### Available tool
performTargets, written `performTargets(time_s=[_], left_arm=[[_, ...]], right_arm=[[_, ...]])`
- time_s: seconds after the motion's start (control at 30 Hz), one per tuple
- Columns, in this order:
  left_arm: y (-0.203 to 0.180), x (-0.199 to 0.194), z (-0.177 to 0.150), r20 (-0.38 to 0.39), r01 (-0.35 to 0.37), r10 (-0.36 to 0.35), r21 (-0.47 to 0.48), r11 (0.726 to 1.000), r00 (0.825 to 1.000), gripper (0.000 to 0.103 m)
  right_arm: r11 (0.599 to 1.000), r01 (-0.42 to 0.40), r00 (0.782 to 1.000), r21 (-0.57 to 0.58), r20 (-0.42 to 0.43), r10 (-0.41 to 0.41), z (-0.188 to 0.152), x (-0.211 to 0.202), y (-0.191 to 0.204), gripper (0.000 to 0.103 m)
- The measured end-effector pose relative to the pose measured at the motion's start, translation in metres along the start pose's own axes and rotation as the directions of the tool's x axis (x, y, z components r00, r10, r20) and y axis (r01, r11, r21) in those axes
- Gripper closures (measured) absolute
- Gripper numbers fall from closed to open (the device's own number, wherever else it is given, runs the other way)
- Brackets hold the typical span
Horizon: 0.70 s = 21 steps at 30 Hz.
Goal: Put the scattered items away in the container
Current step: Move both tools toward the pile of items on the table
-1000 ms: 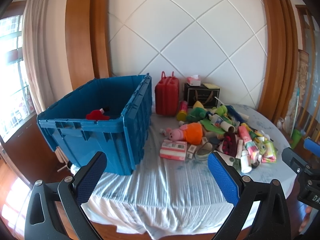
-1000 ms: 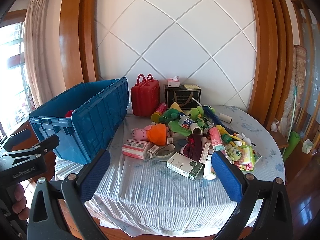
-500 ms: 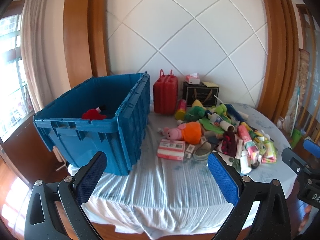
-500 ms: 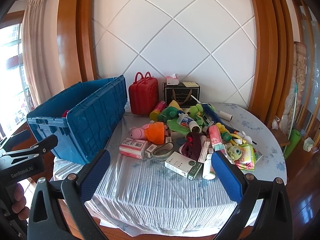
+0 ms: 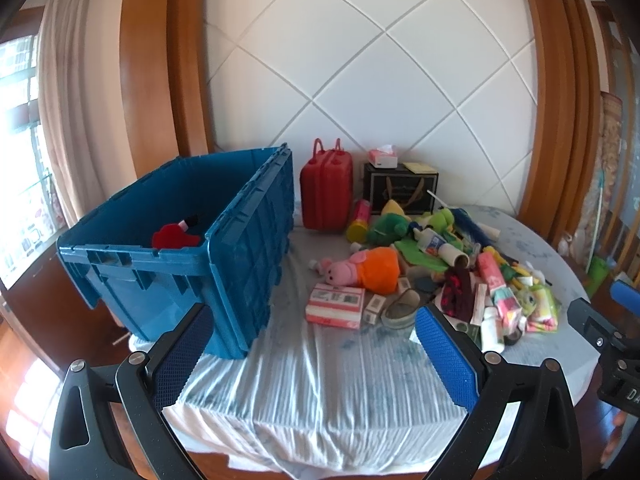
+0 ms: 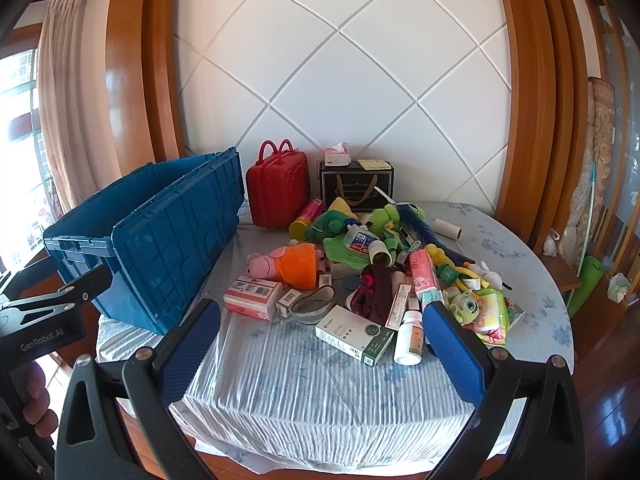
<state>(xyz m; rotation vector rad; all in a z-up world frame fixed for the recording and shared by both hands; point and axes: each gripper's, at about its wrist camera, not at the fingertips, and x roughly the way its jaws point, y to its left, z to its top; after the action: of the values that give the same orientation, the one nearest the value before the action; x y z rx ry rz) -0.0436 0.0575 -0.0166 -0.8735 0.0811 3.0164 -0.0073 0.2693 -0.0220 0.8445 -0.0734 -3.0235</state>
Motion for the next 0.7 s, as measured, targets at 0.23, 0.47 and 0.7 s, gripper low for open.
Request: performTargets(time_s=[0.23, 0.47, 0.7], left_arm=[[-0.031, 0.036, -0.013, -0.059, 0.015, -0.013, 0.022, 1.0, 0.998, 0.001], [-0.085, 0.101, -0.037, -0.194, 0.074, -0.055, 0.093, 0.993, 0.98, 0.001], [-0.133, 0.174, -0.053, -0.306, 0.141, -0.086, 0.161, 0.977, 0.948, 0.001]], right_arm=[[0.998, 0.045, 0.999, 0.042, -0.015, -0.044, -0.009, 0.014, -0.046, 0.0], [0.979, 0.15, 0.979, 0.136, -0.159, -0.128, -0.046, 0.056, -0.111, 0.0], [0.953, 0.234, 0.938, 0.192, -0.303, -0.17, -0.084, 0.109, -0.157, 0.0]])
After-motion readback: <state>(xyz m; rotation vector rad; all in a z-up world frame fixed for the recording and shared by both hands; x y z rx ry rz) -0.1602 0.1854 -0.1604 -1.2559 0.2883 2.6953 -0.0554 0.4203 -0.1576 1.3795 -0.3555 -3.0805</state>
